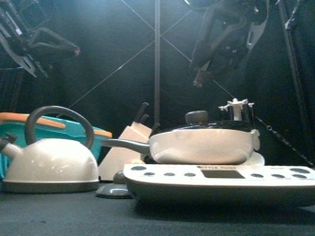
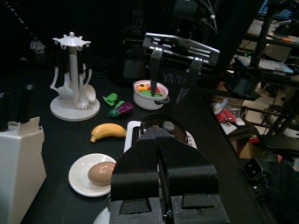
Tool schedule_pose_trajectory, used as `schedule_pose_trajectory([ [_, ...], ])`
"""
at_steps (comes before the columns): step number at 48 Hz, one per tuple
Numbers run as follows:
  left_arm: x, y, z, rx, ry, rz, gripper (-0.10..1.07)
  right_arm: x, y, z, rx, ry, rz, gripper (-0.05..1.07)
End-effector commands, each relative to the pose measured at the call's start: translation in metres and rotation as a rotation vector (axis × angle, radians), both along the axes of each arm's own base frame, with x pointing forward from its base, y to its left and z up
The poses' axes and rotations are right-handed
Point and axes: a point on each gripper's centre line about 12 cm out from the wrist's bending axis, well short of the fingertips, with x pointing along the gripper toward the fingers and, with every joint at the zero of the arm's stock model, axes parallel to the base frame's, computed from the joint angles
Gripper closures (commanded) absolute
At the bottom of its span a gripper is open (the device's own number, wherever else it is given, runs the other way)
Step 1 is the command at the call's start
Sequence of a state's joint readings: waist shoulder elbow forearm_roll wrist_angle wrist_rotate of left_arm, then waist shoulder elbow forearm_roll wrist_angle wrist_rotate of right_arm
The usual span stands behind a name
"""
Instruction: Move pot closer to stove
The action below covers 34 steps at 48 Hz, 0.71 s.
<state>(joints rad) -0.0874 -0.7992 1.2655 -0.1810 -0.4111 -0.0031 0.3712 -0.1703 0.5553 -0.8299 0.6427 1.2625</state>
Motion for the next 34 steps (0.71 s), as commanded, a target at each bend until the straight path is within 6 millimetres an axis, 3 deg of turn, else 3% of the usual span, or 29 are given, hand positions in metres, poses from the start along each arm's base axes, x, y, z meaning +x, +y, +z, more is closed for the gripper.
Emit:
schedule_pose_trajectory([
  [1, 0.002, 0.001, 0.005, -0.008, -0.015, 0.006, 0.99, -0.017, -0.009, 0.029, 0.011, -0.064, -0.028, 0.15],
  [9, 0.001, 0.001, 0.004, -0.009, -0.015, 0.006, 0.99, -0.058, -0.006, 0.039, 0.098, -0.062, -0.051, 0.15],
  [19, 0.0, 0.0, 0.001, -0.008, -0.005, 0.001, 0.99, -0.103, -0.006, 0.017, 0.226, 0.001, -0.11, 0.15],
  [26, 0.0, 0.0, 0.0, -0.008, -0.002, 0.001, 1.0, -0.123, -0.009, -0.004, 0.285, 0.051, -0.152, 0.15],
  [34, -0.001, -0.001, -0.003, -0.019, 0.006, -0.001, 0.99, -0.132, -0.012, -0.018, 0.304, 0.084, -0.168, 0.15],
])
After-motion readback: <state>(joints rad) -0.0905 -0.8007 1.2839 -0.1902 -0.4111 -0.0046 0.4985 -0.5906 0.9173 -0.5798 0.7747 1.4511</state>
